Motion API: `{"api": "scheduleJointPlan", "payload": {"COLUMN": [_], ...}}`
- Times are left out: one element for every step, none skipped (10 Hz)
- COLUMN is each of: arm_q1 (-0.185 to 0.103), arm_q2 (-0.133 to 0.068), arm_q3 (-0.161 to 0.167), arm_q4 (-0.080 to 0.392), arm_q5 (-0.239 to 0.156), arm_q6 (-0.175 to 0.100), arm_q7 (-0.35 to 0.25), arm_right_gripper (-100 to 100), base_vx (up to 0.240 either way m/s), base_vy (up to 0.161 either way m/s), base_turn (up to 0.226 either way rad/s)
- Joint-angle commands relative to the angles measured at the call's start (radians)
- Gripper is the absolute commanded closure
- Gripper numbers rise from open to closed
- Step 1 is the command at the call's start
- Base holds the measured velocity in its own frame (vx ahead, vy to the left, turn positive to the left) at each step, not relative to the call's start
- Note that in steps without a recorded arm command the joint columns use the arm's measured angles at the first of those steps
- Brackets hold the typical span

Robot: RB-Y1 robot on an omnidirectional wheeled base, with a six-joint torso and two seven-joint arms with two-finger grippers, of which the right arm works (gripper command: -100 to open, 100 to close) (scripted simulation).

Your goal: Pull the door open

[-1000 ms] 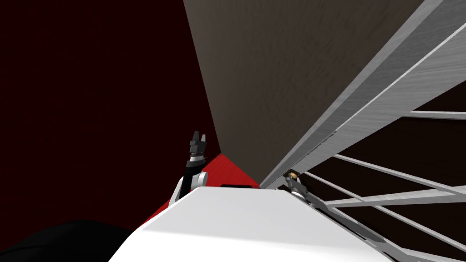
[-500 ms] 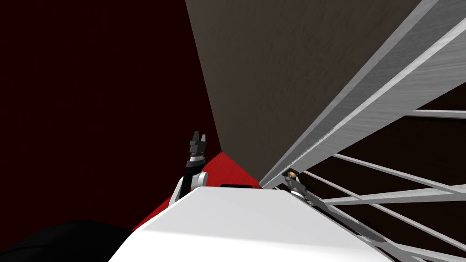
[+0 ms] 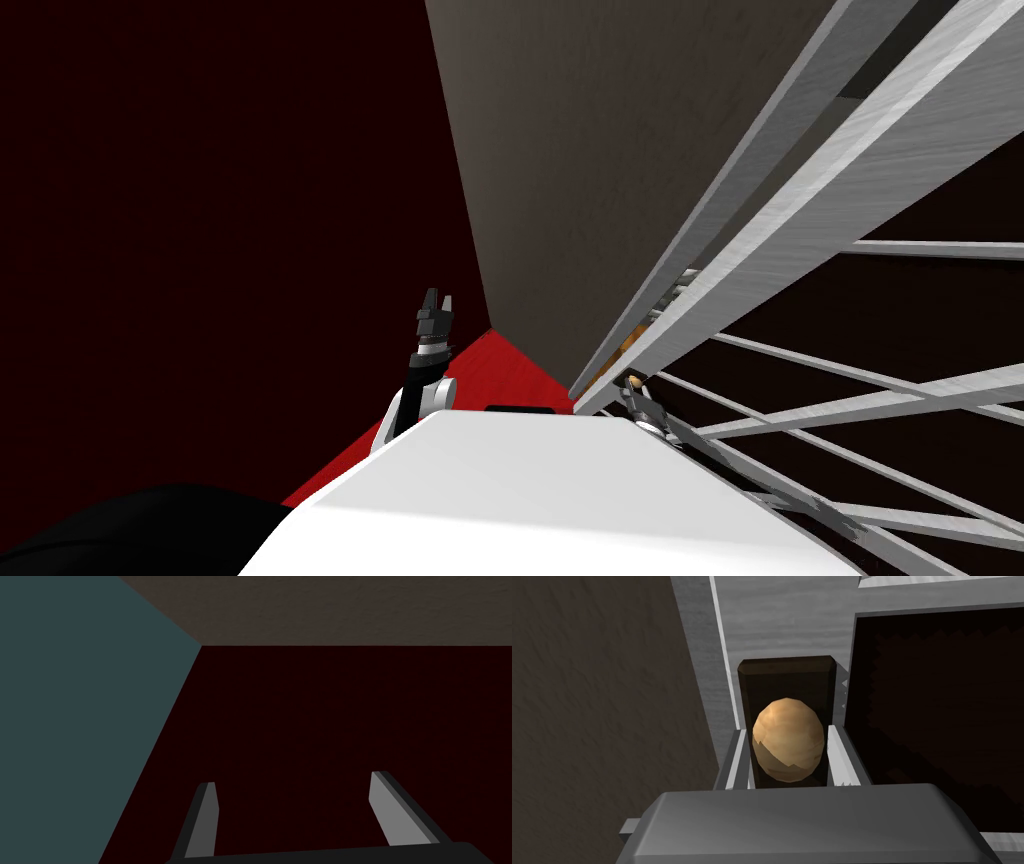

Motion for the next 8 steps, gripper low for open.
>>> {"api": "scheduleJointPlan", "payload": {"arm_q1": [0.002,0.005,-0.003,0.005,0.007,0.012,0.016,0.023], "arm_q2": [-0.005,-0.009,-0.007,-0.015,-0.017,-0.023,-0.03,-0.039], "arm_q3": [0.018,0.028,0.021,0.047,0.054,0.068,0.083,0.105], "arm_q4": [-0.003,-0.008,0.002,-0.005,-0.008,-0.014,-0.02,-0.028], "arm_q5": [0.013,0.02,0.016,0.032,0.036,0.045,0.054,0.067], "arm_q6": [-0.008,-0.01,-0.01,-0.019,-0.022,-0.028,-0.035,-0.045], "arm_q7": [-0.012,-0.016,-0.016,-0.027,-0.03,-0.036,-0.042,-0.051], "arm_right_gripper": [100,100,100,100,100,100,100,100], "base_vx": [-0.203,-0.214,-0.096,-0.19,-0.219,-0.188,-0.2,-0.225], "base_vy": [0.019,0.041,0.025,-0.007,-0.026,0.002,0.029,0.025], "base_turn": [0.044,0.043,0.015,0.064,0.067,0.053,0.047,0.051]}}
